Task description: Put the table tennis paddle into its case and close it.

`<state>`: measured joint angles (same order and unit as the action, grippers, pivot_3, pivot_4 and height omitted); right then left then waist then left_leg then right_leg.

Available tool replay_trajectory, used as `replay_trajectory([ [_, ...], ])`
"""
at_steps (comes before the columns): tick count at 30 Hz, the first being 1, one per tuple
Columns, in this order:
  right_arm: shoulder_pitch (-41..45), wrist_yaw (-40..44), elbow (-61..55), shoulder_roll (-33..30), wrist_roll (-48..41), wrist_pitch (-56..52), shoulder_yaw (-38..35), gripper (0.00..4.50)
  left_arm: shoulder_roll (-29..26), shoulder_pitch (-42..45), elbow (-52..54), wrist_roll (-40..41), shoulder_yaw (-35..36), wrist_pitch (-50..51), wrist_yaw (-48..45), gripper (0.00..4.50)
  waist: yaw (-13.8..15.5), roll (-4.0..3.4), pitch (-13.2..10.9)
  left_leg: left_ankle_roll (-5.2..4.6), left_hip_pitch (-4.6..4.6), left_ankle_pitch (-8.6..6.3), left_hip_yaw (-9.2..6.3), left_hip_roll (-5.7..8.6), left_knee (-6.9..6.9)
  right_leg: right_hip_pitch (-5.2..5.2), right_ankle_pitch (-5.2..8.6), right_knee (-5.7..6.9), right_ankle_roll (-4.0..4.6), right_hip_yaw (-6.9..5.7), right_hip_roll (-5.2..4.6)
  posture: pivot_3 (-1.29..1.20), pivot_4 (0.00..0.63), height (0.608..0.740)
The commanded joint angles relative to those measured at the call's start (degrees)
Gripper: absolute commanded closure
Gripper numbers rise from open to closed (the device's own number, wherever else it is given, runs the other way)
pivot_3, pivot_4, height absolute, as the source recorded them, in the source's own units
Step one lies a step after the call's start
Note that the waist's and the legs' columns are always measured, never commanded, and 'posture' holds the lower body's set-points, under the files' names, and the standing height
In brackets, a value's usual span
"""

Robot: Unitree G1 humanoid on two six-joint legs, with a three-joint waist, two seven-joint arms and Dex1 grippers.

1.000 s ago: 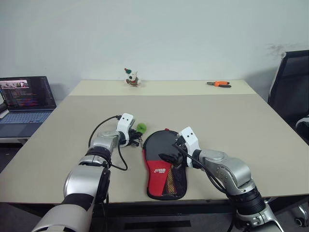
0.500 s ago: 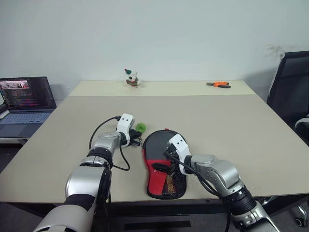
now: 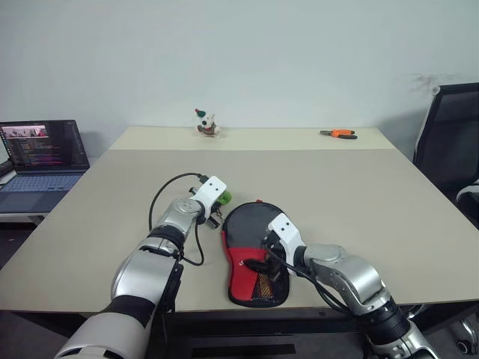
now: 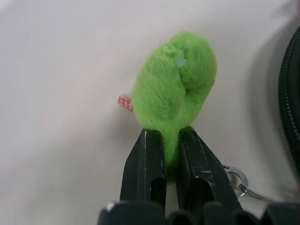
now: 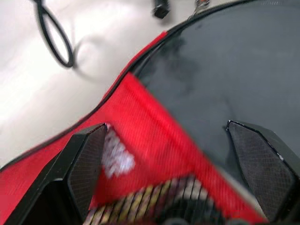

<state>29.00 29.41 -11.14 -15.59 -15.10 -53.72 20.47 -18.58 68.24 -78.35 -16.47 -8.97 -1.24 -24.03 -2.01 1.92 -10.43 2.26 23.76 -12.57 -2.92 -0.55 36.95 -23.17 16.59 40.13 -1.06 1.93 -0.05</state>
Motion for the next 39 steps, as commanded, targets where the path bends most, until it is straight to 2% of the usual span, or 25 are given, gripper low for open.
replay_trajectory([
  [1,-4.0,0.4,-1.0,-1.9,-0.3,-5.8,2.5,0.0,1.9,4.6,0.3,-3.6,-2.1,-2.8,4.5,4.49,0.1,0.02,0.0,0.0,0.0,0.0,0.02,0.02,0.0,0.0,0.01,-0.01,-0.02,0.02,0.01,0.0,0.15,0.74],
  [8,-8.0,0.1,-7.7,-4.2,-1.1,-10.3,3.8,0.0,4.9,6.6,-0.5,-8.9,-5.5,-5.1,7.6,4.49,0.1,0.06,0.1,0.0,0.03,-0.01,0.06,0.05,-0.05,0.0,0.0,-0.13,-0.04,0.06,0.0,0.0,0.15,0.74],
  [17,-11.5,-1.5,-13.1,-3.9,-2.2,-14.4,4.8,0.0,7.3,7.7,-0.9,-17.6,-13.0,-9.2,10.2,4.49,0.3,0.12,0.1,-0.01,0.09,-0.02,0.04,0.05,-0.07,0.0,0.0,-0.22,-0.03,0.06,-0.03,0.0,0.15,0.74],
  [31,-12.1,-3.7,-13.6,-2.2,-2.0,-15.1,5.1,0.0,8.4,8.2,-1.5,-24.2,-18.7,-9.8,13.5,4.49,0.2,0.14,0.2,-0.02,0.08,-0.03,0.07,0.08,-0.09,0.0,0.02,-0.25,-0.05,0.09,-0.02,0.0,0.15,0.74],
  [39,-13.0,-4.4,-14.9,-2.2,-2.3,-15.9,5.2,0.0,10.9,11.3,-1.6,-28.5,-22.7,-10.9,19.1,4.49,0.2,0.14,0.2,-0.02,0.1,-0.03,0.06,0.08,-0.09,0.0,0.03,-0.26,-0.08,0.1,-0.03,0.0,0.15,0.74],
])
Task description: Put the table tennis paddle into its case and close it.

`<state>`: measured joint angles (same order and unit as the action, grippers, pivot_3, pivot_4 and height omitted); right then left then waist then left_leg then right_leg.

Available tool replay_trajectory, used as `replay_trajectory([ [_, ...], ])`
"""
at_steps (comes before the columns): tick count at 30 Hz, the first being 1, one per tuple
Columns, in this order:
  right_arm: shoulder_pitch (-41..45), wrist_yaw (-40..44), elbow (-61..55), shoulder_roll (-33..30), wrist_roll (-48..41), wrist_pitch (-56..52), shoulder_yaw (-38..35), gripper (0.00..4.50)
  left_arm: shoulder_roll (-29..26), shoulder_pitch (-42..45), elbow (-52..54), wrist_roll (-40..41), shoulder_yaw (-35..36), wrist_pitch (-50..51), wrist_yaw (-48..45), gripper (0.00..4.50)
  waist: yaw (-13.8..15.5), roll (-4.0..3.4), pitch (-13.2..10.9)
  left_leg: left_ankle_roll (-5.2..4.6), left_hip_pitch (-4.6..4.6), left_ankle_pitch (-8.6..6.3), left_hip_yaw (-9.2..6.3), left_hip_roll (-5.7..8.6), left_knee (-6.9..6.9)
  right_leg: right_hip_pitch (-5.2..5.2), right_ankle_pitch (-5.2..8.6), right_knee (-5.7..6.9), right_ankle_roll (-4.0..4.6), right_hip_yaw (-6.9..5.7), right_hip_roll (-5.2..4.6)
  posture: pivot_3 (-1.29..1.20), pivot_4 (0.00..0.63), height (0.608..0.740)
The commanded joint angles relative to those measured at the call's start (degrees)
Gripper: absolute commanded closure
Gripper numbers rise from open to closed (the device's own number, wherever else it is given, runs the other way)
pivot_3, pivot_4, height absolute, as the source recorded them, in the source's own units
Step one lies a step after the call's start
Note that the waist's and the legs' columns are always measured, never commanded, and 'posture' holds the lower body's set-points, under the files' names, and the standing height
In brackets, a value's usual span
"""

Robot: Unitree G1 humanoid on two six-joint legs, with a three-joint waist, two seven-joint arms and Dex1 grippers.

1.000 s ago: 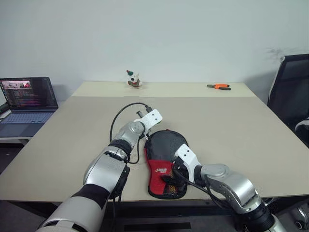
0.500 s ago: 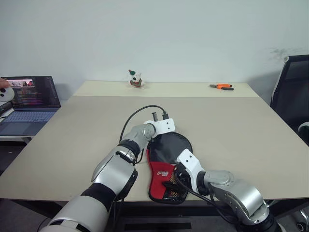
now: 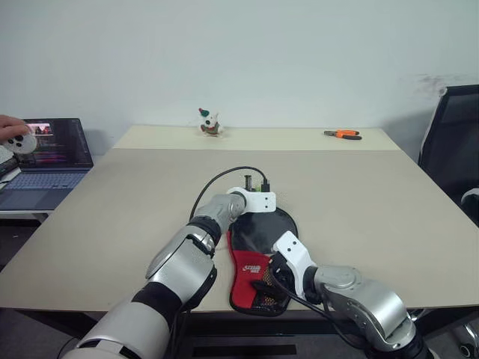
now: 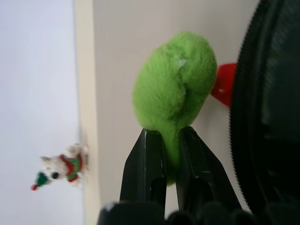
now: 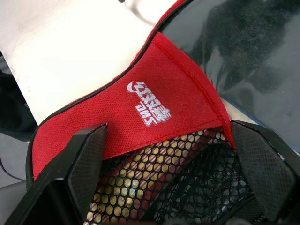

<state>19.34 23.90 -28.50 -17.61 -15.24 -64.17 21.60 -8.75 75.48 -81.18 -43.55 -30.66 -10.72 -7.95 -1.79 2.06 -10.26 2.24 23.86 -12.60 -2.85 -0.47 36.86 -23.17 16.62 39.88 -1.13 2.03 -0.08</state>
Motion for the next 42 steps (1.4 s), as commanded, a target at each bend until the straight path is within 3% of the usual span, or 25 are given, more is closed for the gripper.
replay_trajectory([
  [1,-3.4,1.0,2.4,-0.1,-2.2,-5.5,4.1,0.0,1.4,4.4,1.2,-2.0,-1.7,-1.6,3.6,4.49,0.0,0.0,0.0,0.0,0.0,0.0,0.0,0.0,0.0,0.0,0.01,0.0,-0.01,0.0,0.0,0.0,0.15,0.74],
  [12,-3.4,0.4,2.4,0.7,-2.2,-5.7,4.1,0.0,3.2,6.1,0.8,-6.1,-5.6,-1.7,7.2,4.49,0.0,0.01,0.0,0.0,0.0,0.0,0.01,0.01,0.0,0.0,0.02,0.0,-0.04,0.01,0.01,0.0,0.15,0.74],
  [23,-3.6,-0.2,2.4,1.3,-2.3,-5.8,4.1,0.0,9.4,7.1,1.0,-9.1,-9.6,-7.8,9.9,4.49,0.1,0.01,0.0,0.0,-0.01,0.0,0.03,0.02,0.01,0.0,0.03,0.03,-0.05,0.04,0.0,0.0,0.15,0.74],
  [34,-3.2,0.1,3.3,1.4,-2.1,-4.9,4.2,0.0,13.9,6.4,1.6,-7.8,-9.7,-18.0,6.9,4.49,0.1,0.0,0.0,0.0,-0.03,0.0,0.03,0.03,0.01,0.01,0.04,0.04,-0.06,0.06,-0.01,0.0,0.15,0.74],
  [42,-2.4,0.6,4.1,1.2,-2.0,-4.4,4.0,0.0,14.3,5.5,1.3,-6.0,-8.1,-17.9,2.9,4.49,0.0,-0.02,0.1,0.0,-0.07,0.0,0.08,0.06,0.03,0.02,0.05,0.09,-0.09,0.09,0.02,0.0,0.15,0.74],
])
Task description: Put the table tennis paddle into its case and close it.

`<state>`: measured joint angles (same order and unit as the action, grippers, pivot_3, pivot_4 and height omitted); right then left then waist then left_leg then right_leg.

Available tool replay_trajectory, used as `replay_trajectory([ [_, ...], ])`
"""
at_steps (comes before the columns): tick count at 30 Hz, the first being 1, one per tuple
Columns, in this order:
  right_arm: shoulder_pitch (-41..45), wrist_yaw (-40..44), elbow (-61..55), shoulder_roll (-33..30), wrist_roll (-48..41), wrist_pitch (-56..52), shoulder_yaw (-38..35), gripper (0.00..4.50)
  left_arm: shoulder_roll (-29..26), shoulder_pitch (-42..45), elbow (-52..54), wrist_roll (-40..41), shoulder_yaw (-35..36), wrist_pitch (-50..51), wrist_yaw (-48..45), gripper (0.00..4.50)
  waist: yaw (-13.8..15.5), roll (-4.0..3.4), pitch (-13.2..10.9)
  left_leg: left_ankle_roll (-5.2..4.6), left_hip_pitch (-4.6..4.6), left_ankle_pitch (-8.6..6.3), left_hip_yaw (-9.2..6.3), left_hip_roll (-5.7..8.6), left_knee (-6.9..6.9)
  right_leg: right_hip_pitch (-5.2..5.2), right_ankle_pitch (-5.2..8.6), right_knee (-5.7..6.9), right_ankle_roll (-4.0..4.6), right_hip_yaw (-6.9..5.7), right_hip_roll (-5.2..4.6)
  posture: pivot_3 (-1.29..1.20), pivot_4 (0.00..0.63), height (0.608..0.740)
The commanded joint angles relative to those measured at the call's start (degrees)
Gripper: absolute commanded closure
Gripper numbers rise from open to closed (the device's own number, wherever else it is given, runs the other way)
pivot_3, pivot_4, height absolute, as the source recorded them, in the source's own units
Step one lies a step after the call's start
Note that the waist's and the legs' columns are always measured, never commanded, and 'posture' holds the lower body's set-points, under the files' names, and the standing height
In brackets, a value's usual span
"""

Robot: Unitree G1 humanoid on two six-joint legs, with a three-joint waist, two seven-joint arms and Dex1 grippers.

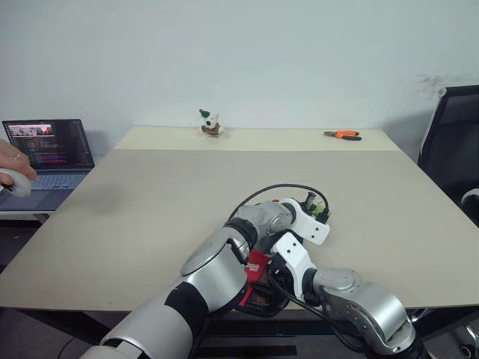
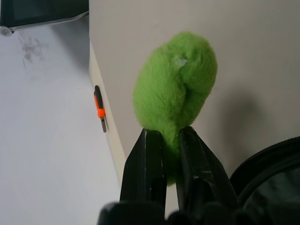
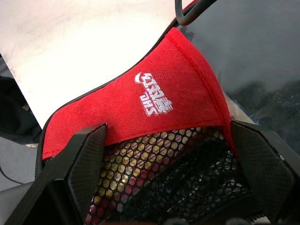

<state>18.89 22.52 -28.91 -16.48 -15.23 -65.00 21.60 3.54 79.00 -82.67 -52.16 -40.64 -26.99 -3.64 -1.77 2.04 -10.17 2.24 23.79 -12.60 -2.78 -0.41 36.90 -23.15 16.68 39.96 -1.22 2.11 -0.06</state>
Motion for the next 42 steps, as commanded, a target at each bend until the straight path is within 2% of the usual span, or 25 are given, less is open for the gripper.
replay_trajectory([
  [1,-1.8,2.0,4.6,0.1,-2.0,-3.5,4.0,0.0,2.0,1.7,2.8,3.7,2.9,-1.4,-3.3,4.49,0.0,0.0,0.0,0.0,0.0,0.0,0.0,0.0,0.0,0.0,0.0,0.0,0.0,0.0,0.0,0.0,0.15,0.74],
  [11,0.5,3.5,7.1,0.1,-1.5,-1.5,3.5,0.0,-0.4,-1.2,3.0,13.4,11.9,0.3,-19.3,1.11,-0.2,-0.02,0.3,0.0,-0.07,0.0,0.06,0.0,0.01,0.03,-0.01,0.02,0.01,0.04,0.05,0.0,0.15,0.74],
  [18,5.5,5.5,12.0,2.1,-0.9,1.9,2.3,0.0,-5.1,-2.9,4.1,22.9,20.4,0.7,-32.9,1.11,-1.6,-0.04,0.3,-0.01,-0.33,0.0,0.16,-0.16,0.01,0.13,-0.05,0.1,0.07,0.16,0.3,0.0,0.15,0.74],
  [23,7.7,7.9,12.2,2.2,-2.0,2.9,1.1,0.0,-8.4,-4.3,5.1,28.3,24.9,1.9,-43.1,1.11,-1.7,-0.03,0.3,0.0,-1.0,0.0,0.15,-0.27,-0.05,0.85,-0.04,0.01,0.08,0.15,0.44,0.0,0.15,0.74],
  [29,8.3,8.1,13.0,2.4,-2.0,4.4,-0.1,0.0,-11.1,-5.3,6.1,26.6,22.2,-2.4,-48.9,1.11,-1.7,-0.03,0.3,0.0,-0.97,0.0,0.15,-0.28,-0.04,0.85,-0.04,0.0,0.08,0.19,0.45,0.0,0.15,0.74],
  [30,8.4,7.9,13.3,2.6,-1.9,4.6,-0.1,0.0,-11.1,-4.9,6.1,26.3,21.8,-2.7,-49.0,0.72,-1.7,-0.03,0.3,-0.01,-0.97,0.0,0.13,-0.28,-0.04,0.84,-0.04,0.0,0.08,0.18,0.46,0.0,0.15,0.74],
  [33,8.4,7.8,13.8,2.8,-1.9,5.2,0.0,0.0,-10.8,-3.5,6.1,25.0,20.4,-4.6,-48.1,0.04,-1.7,-0.03,0.3,-0.01,-0.95,0.0,0.1,-0.28,-0.02,0.85,-0.04,-0.01,0.08,0.16,0.45,0.0,0.15,0.74],
  [39,8.9,7.7,15.2,2.6,-1.8,6.5,-0.9,0.0,-9.1,-0.6,5.7,26.1,21.6,-3.7,-46.7,0.04,-1.7,-0.01,0.3,-0.01,-0.95,0.0,0.11,-0.28,-0.02,0.84,-0.04,0.0,0.07,0.16,0.46,0.0,0.15,0.74],
  [42,10.1,7.8,16.3,2.2,-1.9,6.9,-2.0,0.0,-9.1,0.8,5.5,28.3,23.3,-1.9,-52.5,0.04,-1.7,-0.01,0.2,-0.01,-0.93,0.0,0.13,-0.28,-0.02,0.83,-0.04,-0.01,0.07,0.17,0.46,0.0,0.15,0.74],
])
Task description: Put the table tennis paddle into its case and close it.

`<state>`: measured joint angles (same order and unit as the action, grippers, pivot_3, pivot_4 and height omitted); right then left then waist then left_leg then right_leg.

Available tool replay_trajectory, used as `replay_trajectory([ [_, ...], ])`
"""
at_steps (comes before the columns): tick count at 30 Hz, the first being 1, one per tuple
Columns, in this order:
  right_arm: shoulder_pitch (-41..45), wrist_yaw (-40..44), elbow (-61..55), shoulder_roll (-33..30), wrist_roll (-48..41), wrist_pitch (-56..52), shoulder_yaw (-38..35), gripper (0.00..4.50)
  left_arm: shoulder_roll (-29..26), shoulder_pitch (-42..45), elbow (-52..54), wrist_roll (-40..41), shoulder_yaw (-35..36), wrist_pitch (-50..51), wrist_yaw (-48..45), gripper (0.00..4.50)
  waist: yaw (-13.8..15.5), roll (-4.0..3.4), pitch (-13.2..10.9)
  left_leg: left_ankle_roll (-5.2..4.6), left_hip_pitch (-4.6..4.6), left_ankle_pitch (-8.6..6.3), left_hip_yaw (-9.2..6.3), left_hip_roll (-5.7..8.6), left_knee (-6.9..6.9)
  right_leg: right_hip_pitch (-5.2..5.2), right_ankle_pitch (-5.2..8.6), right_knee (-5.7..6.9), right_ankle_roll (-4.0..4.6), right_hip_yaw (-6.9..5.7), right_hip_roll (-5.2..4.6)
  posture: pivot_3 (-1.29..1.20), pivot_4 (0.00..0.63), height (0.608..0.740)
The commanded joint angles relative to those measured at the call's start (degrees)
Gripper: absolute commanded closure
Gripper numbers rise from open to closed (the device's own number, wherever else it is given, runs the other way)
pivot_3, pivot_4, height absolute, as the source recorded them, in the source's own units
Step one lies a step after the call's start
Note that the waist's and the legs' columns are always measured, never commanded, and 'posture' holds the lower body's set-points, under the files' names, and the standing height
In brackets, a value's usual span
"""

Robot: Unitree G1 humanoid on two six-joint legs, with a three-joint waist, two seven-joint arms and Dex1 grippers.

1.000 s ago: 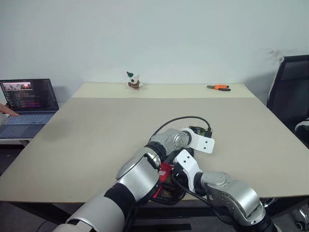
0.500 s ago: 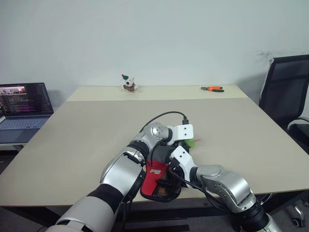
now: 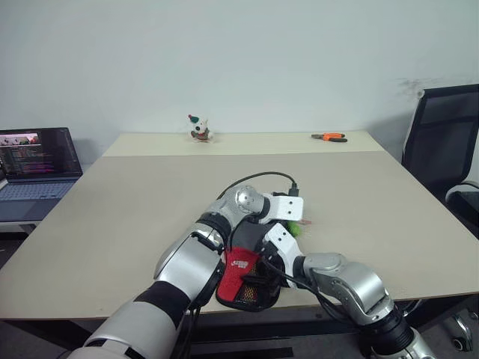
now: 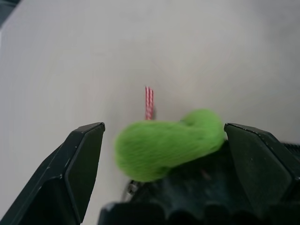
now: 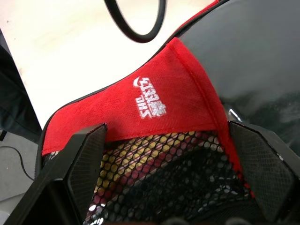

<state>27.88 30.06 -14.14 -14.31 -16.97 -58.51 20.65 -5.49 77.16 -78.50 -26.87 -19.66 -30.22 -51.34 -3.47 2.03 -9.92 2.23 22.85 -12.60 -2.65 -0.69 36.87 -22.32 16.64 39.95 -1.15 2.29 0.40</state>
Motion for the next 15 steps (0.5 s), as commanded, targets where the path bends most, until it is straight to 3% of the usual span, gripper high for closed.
replay_trajectory([
  [1,1.5,0.5,1.9,-0.1,-0.2,0.5,-1.4,0.0,-0.5,2.9,1.3,4.0,3.0,2.0,-8.2,0.04,0.0,-0.01,0.0,0.0,0.0,0.0,0.02,0.0,-0.01,0.0,0.0,0.0,0.0,0.01,0.0,0.0,0.15,0.74],
  [9,2.8,1.4,3.1,0.2,-2.2,-0.9,-4.2,0.0,-4.1,5.3,1.7,11.9,9.2,14.1,-27.1,0.04,0.0,-0.03,-0.1,0.0,0.05,0.0,-0.02,0.0,-0.01,-0.04,0.0,-0.01,0.01,-0.03,0.02,0.0,0.15,0.74],
  [15,3.0,1.7,3.5,-0.1,-2.3,-0.9,-3.9,0.0,-3.9,5.2,2.5,12.2,10.6,14.2,-18.0,0.04,0.2,-0.01,-0.1,-0.01,0.09,0.0,-0.06,0.01,-0.01,-0.03,0.01,-0.07,0.0,-0.04,0.0,0.0,0.15,0.74],
])
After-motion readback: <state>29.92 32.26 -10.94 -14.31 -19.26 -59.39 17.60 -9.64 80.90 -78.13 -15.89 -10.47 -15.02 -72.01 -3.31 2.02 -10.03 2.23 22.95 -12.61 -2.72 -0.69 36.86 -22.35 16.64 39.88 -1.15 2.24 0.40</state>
